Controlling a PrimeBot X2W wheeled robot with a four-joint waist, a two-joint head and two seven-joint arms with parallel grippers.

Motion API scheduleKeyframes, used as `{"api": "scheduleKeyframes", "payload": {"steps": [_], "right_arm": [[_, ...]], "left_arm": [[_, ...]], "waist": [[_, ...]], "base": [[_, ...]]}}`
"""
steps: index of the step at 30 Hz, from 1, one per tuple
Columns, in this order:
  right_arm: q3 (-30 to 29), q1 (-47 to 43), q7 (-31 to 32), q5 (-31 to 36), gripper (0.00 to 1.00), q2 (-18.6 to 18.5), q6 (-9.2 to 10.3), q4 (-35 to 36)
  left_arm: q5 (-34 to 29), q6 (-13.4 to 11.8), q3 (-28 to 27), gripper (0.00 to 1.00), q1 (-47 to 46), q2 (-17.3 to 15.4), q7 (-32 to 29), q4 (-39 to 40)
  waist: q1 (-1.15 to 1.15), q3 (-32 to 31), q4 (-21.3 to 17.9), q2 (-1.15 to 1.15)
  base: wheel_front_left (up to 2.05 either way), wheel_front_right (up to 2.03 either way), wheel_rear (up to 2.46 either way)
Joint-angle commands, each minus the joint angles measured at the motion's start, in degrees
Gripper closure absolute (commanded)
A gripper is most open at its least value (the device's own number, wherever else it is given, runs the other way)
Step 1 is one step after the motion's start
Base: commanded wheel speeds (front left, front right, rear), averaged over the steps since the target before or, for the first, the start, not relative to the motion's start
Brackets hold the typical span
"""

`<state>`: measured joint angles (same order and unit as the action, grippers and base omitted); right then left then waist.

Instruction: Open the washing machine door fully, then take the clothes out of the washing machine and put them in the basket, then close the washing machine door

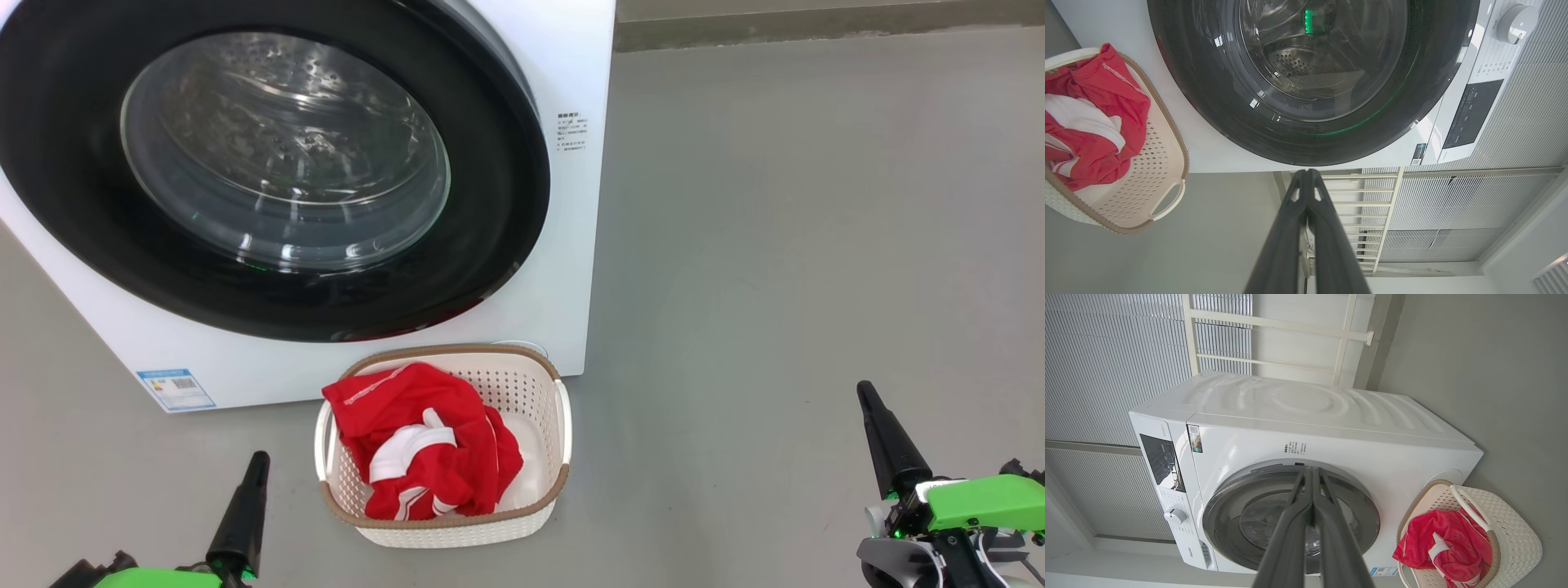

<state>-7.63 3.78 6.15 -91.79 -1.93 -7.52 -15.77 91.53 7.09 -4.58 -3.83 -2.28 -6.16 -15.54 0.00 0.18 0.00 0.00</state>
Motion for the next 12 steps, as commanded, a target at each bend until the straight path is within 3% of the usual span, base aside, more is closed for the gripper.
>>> {"api": "scheduleKeyframes", "payload": {"steps": [1,12], "right_arm": [[1.1,2.4,0.4,-0.3,1.00,-1.0,0.03,1.7],[1.1,2.4,0.4,-0.3,1.00,-1.0,0.03,1.7]], "left_arm": [[0.6,0.4,-1.9,1.00,-2.4,-0.6,-0.3,1.5],[0.6,0.4,-1.9,1.00,-2.4,-0.6,-0.3,1.5]], "waist": [[0.00,0.0,0.0,0.00],[0.00,0.0,0.0,0.00]], "base": [[0.00,0.00,0.00],[0.00,0.00,0.00]]}}
